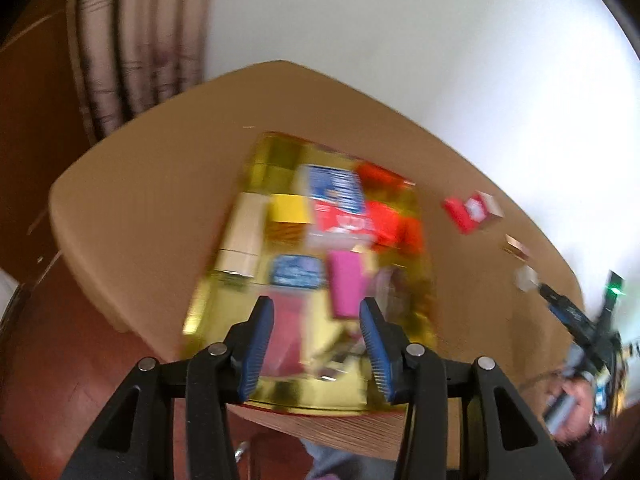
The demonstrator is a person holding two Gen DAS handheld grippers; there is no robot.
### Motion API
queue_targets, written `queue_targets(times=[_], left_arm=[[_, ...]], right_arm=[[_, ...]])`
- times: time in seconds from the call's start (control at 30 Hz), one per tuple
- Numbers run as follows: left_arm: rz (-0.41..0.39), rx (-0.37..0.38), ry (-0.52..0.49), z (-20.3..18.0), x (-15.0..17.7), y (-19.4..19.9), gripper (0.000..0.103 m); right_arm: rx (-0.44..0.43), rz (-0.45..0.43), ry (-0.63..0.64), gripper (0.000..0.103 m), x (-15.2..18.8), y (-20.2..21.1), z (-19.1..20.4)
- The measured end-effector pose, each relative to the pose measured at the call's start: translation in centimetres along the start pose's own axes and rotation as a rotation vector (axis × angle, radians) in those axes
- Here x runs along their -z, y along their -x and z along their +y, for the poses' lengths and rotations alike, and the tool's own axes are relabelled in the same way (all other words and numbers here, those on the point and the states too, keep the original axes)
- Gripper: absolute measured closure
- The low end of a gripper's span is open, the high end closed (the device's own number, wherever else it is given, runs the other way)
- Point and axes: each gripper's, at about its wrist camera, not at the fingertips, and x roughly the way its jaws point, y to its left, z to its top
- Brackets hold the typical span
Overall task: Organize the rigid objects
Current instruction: 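Reach the left gripper to the black-and-white chevron cube and close on it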
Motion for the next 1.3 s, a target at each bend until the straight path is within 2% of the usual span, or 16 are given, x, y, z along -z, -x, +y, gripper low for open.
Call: queue_targets(times=[0.13, 0.2, 0.3, 0.37, 0.43, 0.6, 0.67, 0.77, 0.87, 1.0, 1.17, 1.3], left_arm=[[0.063, 0.113, -0.095, -4.0, 0.4, -0.1, 0.058], [0.086, 0.121, -0.139, -6.3, 0.5, -0.4, 0.058], [0.143, 0.178, -0.197, -10.2, 0.5, -1.5, 0.058], [0.196, 0.220, -0.221, -13.2, 0.2, -2.7, 0.058], [0.221, 0.232, -0.252, -16.1, -0.1, -3.9, 0.058], [0.283, 0.251, -0.323, -23.9, -1.3, -7.6, 0.057], [0.300, 0.251, -0.344, -27.1, -1.8, -9.3, 0.058], [0.290, 0.208, -0.373, -31.3, -2.6, -12.2, 0.058], [0.315, 0.171, -0.399, -34.5, -3.2, -14.8, 0.057], [0.350, 0.110, -0.410, -36.4, -3.4, -17.9, 0.057], [0.395, 0.079, -0.390, -37.1, -3.1, -20.1, 0.057], [0.399, 0.050, -0.418, -38.0, -2.6, -21.3, 0.057]], right_arm=[[0.125, -0.017, 0.057, 0.035, 1.1, 0.2, -2.3], [0.185, -0.031, 0.079, 0.035, 1.6, 0.5, -3.8], [0.278, -0.069, 0.114, 0.020, 2.2, 1.2, -5.8], [0.342, -0.099, 0.153, 0.017, 2.7, 1.7, -7.1], [0.380, -0.111, 0.178, 0.015, 3.0, 1.8, -8.0], [0.286, -0.112, 0.047, 0.007, 2.9, 2.3, -11.4], [0.249, -0.105, 0.007, 0.007, 2.9, 2.5, -12.4], [0.197, -0.116, -0.014, 0.007, 2.9, 2.7, -13.0], [0.150, -0.115, -0.024, 0.006, 3.0, 2.7, -13.6], [0.110, -0.113, -0.030, 0.006, 3.4, 3.1, -13.6], [0.081, -0.124, -0.034, 0.006, 3.6, 4.2, -13.9], [0.072, -0.122, -0.030, 0.006, 3.4, 3.8, -13.6]])
